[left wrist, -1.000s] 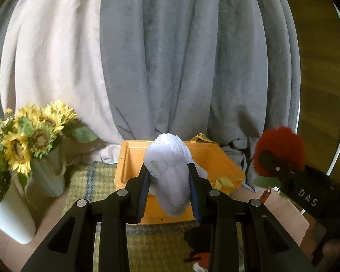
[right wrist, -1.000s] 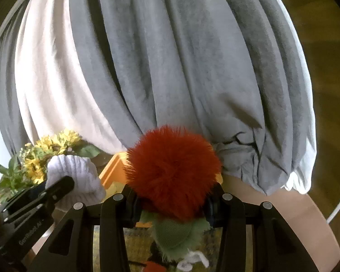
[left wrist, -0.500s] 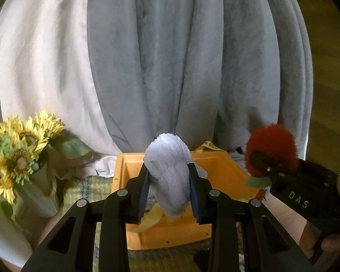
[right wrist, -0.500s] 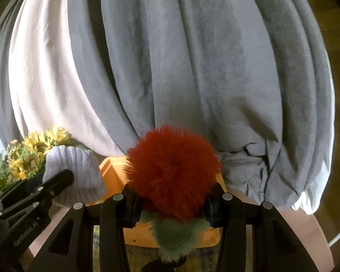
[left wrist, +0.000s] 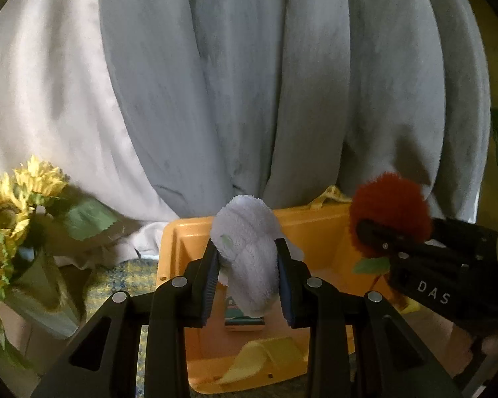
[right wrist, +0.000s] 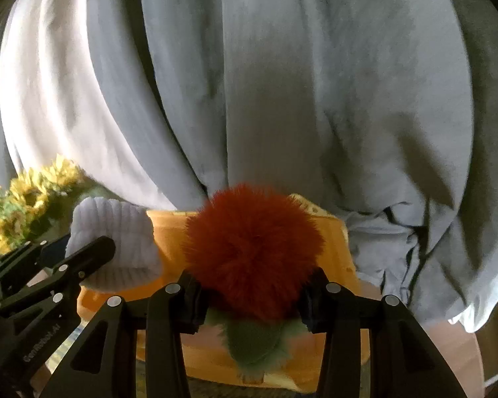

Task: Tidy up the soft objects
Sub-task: 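Lift both items over the orange crate and open both tools inside it, then withdraw both tools from the crate toward the Mickey plush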

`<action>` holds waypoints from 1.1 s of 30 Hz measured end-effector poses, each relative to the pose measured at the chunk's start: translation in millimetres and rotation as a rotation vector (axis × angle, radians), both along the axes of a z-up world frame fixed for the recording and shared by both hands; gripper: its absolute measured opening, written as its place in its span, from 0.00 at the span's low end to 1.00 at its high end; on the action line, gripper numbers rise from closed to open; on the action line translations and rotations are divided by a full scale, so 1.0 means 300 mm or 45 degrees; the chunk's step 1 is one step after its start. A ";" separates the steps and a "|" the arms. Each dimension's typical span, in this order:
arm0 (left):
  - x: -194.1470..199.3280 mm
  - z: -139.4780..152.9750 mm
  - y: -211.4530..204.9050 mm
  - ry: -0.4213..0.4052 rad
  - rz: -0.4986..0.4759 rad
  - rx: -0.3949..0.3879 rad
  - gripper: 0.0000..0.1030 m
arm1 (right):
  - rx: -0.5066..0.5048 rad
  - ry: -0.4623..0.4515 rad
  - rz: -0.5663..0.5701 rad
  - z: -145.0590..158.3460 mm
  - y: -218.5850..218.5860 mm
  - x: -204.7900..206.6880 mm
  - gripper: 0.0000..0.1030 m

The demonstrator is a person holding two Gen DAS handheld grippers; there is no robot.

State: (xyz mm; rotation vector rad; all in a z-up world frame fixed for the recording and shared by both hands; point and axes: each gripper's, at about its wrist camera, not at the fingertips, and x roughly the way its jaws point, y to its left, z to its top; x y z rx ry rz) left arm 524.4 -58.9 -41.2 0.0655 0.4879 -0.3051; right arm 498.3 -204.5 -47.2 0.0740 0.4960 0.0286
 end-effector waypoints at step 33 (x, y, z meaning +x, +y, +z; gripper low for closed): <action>0.038 -0.024 -0.054 0.047 -0.008 0.180 0.80 | 0.014 0.146 -0.078 -0.050 -0.081 0.109 0.73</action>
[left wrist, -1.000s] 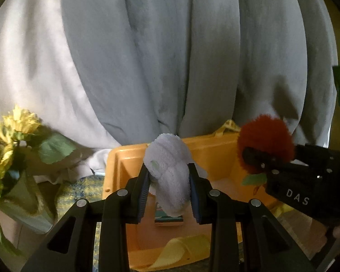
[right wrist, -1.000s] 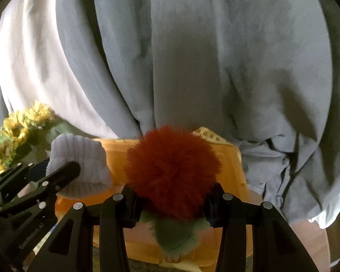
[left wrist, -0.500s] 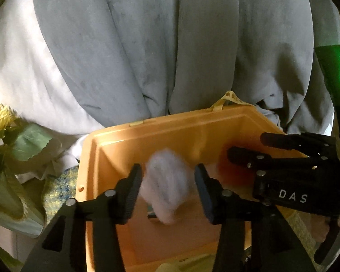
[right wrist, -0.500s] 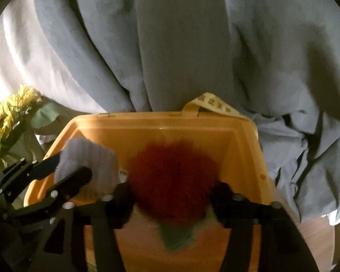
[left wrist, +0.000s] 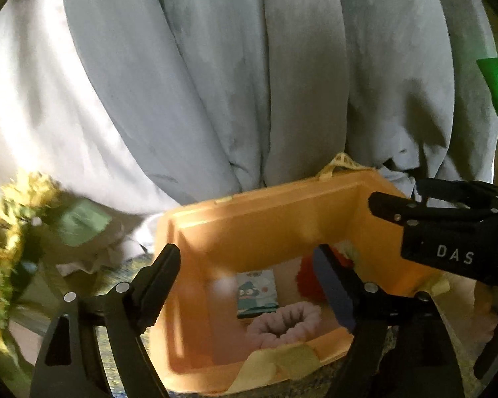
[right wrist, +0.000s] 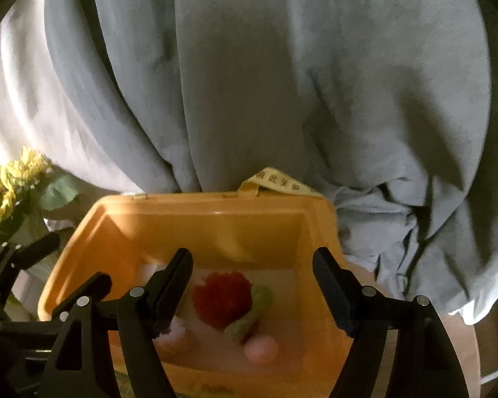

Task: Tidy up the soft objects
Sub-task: 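Withdraw both tools from the crate toward the Mickey plush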

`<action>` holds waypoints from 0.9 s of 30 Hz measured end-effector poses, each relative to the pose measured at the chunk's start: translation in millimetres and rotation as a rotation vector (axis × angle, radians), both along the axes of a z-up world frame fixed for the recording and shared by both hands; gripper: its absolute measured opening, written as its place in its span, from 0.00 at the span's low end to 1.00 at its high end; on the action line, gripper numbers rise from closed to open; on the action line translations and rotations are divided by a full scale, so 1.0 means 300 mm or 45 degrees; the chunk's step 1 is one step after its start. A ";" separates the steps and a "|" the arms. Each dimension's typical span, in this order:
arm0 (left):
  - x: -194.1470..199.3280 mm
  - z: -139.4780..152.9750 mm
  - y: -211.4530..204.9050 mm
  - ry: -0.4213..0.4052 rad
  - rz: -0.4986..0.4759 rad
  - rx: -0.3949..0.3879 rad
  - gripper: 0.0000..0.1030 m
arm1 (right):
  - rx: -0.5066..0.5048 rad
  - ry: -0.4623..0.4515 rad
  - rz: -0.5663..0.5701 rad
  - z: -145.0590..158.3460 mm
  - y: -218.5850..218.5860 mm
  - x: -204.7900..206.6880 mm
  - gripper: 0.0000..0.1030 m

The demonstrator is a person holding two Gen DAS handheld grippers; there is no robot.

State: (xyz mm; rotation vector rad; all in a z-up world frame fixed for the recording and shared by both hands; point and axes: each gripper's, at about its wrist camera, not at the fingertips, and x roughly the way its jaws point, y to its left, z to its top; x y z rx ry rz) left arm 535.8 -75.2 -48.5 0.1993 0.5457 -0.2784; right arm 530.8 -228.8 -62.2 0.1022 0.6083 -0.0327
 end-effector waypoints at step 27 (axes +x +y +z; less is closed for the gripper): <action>-0.463 0.185 0.053 -0.249 0.009 -0.068 0.90 | -0.077 -0.251 -0.153 0.176 -0.008 -0.523 0.73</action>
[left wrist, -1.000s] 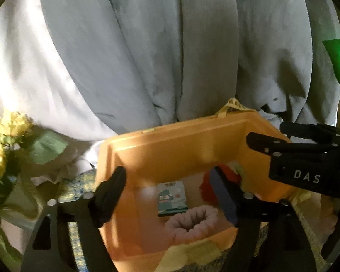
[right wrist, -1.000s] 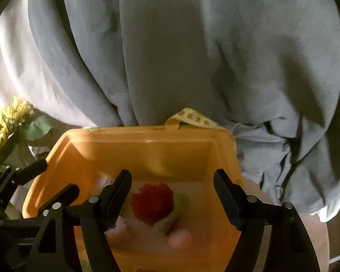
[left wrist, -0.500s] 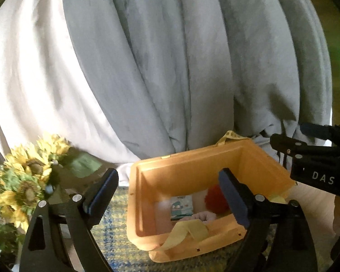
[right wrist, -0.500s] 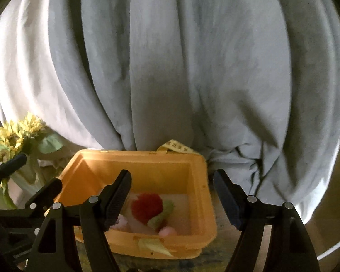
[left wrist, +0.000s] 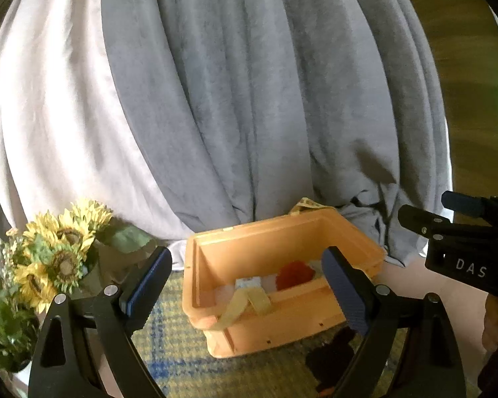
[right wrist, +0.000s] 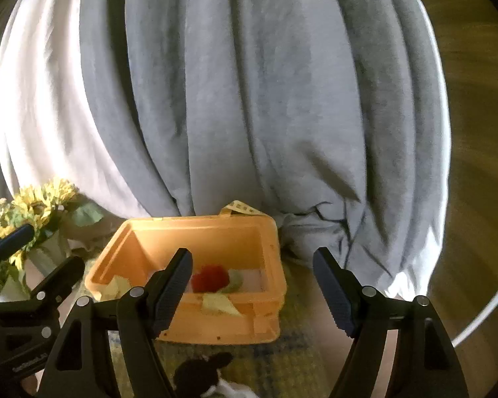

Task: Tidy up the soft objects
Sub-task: 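Withdraw both tools from the crate toward the Mickey plush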

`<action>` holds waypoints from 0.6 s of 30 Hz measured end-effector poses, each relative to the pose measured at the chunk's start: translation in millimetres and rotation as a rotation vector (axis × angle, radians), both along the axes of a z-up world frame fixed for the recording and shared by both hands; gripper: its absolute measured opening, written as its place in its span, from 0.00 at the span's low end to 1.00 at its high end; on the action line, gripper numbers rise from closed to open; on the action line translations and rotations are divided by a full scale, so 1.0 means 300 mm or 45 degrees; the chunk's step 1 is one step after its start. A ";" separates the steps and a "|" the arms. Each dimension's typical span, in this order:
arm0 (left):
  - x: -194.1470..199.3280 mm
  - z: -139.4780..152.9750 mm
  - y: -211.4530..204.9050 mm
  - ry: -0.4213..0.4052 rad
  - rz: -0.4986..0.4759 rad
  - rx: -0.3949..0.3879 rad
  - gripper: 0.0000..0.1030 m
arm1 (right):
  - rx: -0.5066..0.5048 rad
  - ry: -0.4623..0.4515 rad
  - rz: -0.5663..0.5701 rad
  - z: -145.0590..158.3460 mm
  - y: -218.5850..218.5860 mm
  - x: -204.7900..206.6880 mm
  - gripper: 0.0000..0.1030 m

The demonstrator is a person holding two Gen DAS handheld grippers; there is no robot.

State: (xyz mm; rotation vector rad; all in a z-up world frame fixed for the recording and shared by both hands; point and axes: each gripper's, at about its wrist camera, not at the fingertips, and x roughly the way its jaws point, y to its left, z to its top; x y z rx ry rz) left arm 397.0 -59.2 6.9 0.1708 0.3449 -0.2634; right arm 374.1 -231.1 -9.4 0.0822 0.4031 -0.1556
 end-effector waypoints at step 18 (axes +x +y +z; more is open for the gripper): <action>-0.178 -0.089 0.032 0.143 -0.054 -0.063 0.90 | -0.025 -0.006 -0.106 -0.058 0.043 -0.274 0.73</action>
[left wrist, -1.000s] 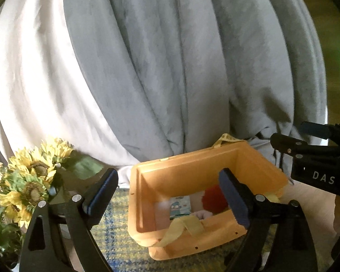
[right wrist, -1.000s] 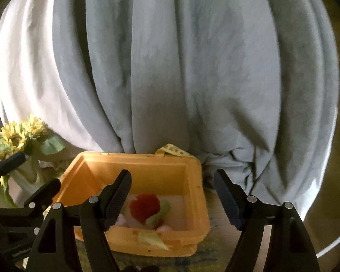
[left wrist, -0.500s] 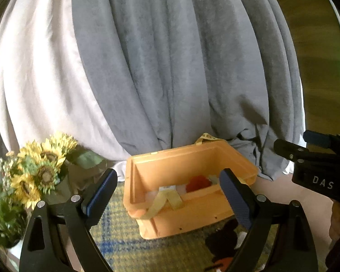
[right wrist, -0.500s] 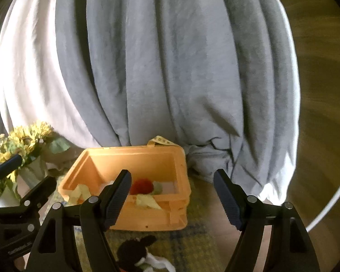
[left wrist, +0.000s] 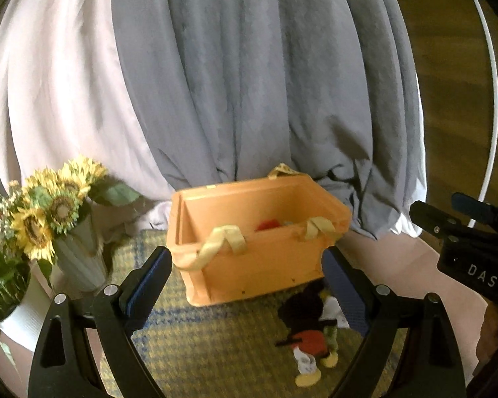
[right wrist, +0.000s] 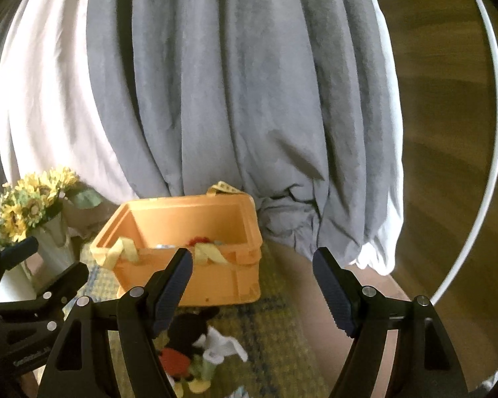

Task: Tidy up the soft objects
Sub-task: 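Withdraw both tools from the crate toward the Mickey plush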

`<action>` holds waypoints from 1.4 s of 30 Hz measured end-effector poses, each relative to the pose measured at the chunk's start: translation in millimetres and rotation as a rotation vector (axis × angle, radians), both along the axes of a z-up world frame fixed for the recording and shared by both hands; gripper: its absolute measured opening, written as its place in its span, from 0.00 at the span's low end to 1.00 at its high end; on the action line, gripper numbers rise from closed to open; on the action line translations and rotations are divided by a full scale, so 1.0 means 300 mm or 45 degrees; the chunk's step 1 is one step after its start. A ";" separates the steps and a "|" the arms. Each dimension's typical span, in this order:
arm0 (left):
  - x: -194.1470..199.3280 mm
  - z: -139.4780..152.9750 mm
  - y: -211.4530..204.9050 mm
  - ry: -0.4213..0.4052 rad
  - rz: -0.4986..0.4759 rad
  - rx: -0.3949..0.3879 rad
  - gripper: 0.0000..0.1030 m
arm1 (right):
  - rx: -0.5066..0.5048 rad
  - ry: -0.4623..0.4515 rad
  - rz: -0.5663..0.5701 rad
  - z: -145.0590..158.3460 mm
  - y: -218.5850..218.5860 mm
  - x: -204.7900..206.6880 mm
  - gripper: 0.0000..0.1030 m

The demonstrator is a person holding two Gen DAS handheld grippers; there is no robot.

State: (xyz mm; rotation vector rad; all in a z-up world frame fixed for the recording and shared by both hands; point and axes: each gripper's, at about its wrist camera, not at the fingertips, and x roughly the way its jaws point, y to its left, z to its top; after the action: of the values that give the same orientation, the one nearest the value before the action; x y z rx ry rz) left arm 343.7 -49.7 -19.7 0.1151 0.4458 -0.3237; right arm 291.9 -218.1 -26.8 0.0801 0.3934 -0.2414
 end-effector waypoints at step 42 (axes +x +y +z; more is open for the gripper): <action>-0.025 -0.325 -0.033 0.381 -0.261 0.061 0.89 | 0.340 0.407 -0.140 -0.457 0.013 -0.121 0.73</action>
State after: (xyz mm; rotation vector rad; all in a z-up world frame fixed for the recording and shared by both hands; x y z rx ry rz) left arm 336.2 -59.6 -117.3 0.1609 0.7407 -0.5354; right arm 255.6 -214.3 -163.9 0.3288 0.7400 -0.3105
